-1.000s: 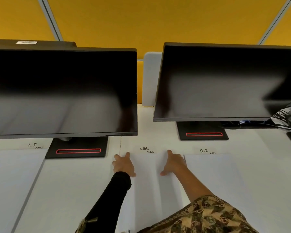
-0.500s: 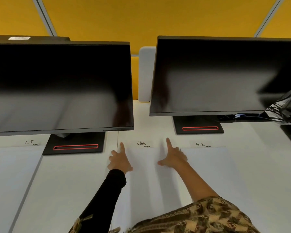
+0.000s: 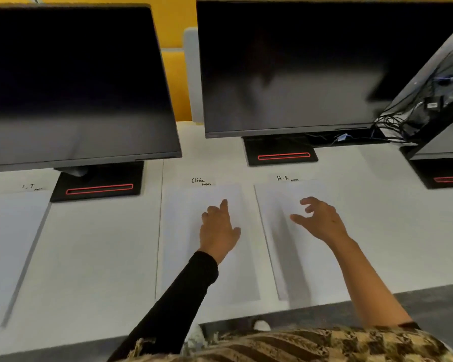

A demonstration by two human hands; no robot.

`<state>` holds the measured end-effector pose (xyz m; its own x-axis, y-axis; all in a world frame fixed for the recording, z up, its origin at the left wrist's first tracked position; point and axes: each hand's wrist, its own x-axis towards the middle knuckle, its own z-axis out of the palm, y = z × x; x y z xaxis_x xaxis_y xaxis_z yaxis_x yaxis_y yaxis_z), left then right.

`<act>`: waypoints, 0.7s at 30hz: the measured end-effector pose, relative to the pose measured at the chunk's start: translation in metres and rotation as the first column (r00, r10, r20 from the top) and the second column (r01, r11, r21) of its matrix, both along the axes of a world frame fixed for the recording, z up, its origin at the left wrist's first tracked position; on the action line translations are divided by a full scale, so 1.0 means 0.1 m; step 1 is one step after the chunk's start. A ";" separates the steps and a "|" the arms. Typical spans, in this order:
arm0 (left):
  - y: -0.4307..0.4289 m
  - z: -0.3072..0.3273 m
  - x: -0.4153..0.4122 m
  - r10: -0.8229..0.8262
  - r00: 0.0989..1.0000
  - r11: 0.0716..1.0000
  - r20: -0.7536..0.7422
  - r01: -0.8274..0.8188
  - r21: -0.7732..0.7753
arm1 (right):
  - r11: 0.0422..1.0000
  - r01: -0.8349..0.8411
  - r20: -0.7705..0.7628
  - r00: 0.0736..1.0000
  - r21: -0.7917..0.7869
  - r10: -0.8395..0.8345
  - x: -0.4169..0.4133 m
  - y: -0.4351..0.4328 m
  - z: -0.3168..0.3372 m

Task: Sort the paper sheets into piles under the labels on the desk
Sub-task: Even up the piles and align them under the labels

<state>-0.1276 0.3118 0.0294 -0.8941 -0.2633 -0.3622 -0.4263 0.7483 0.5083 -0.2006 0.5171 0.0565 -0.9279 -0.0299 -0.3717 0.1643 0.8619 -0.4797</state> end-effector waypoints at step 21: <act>1.70 -0.41 0.61 -0.051 0.970 0.994 0.239 0.074 -0.086 | 0.935 -0.324 0.296 0.916 0.143 0.272 0.53 1.56 -0.56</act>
